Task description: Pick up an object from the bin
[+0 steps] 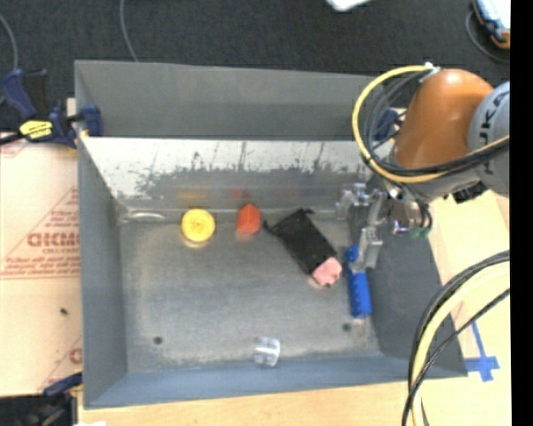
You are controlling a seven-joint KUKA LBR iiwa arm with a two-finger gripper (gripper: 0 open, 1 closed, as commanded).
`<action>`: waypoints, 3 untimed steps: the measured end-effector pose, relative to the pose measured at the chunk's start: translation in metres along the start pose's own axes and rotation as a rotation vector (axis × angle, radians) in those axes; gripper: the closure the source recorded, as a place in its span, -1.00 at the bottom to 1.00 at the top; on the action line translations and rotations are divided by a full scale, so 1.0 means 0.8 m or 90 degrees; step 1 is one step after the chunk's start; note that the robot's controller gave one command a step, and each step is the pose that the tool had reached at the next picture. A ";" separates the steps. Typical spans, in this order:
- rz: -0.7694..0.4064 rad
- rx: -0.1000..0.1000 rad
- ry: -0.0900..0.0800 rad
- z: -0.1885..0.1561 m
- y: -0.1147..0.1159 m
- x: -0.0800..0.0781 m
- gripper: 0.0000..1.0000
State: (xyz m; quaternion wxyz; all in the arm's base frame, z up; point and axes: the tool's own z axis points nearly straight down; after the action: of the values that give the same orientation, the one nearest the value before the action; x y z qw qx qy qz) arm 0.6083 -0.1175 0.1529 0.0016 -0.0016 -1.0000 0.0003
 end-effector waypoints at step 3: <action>0.087 0.001 -0.003 0.054 0.039 -0.003 -1.00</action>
Offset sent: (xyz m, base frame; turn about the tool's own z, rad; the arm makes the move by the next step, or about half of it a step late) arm -0.0009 0.0360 -0.0253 0.4063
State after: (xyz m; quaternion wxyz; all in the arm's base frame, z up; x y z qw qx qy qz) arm 0.6104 -0.0866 0.1096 -0.0010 -0.0696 -0.9976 0.0014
